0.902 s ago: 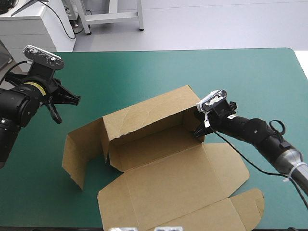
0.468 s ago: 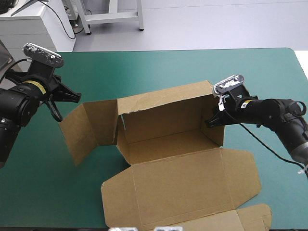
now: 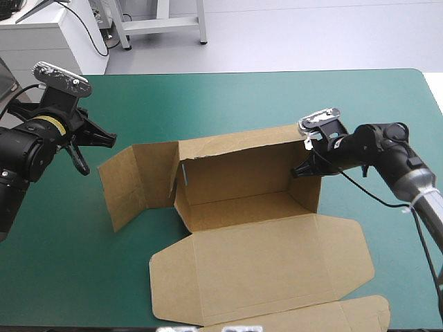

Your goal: Fold the box

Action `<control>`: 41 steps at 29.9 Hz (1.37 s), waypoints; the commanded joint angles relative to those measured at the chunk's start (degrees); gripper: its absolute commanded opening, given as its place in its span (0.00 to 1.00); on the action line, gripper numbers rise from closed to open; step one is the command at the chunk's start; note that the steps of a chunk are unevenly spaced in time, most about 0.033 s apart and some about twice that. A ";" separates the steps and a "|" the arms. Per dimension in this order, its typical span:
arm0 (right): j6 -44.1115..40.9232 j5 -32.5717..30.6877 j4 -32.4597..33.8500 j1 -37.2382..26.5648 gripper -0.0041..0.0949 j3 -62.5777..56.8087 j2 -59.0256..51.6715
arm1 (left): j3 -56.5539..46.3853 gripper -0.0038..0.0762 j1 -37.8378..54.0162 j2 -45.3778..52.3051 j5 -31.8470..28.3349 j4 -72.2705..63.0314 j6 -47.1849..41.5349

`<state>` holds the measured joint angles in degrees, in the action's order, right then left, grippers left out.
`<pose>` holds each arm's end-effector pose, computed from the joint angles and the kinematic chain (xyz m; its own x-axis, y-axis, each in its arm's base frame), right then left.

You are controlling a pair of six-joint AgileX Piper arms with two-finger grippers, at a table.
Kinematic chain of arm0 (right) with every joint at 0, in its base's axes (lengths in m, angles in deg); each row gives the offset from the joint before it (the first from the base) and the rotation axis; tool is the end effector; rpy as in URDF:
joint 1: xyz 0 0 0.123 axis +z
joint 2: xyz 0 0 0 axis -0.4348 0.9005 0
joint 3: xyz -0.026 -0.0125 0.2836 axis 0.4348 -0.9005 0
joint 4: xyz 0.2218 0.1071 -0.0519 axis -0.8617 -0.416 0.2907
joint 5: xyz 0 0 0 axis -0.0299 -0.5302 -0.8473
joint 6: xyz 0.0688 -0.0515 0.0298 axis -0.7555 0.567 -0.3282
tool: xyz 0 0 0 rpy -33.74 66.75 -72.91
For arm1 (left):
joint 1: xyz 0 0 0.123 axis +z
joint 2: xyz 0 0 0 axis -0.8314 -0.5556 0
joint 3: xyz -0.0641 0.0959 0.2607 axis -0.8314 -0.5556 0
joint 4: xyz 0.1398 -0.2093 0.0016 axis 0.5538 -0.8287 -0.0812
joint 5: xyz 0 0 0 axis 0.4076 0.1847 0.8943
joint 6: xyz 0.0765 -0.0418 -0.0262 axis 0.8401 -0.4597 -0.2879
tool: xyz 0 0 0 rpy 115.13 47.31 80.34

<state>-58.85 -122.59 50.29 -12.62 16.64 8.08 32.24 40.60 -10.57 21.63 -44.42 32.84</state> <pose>0.2973 0.0847 0.3162 -0.7626 -0.3669 -0.5327 -0.4562 0.8890 0.0407 0.2392 -0.0426 0.4475 -0.4841 0.4136 -0.7711 0.1922 0.9100 0.3674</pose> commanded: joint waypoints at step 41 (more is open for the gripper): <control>-0.30 -17.34 1.97 0.44 0.59 28.63 19.02 | 1.52 0.05 -0.17 1.37 -1.44 0.27 -1.73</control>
<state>-60.34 -141.33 52.44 -12.45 43.56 28.99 32.13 40.60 -10.52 22.61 -44.59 32.08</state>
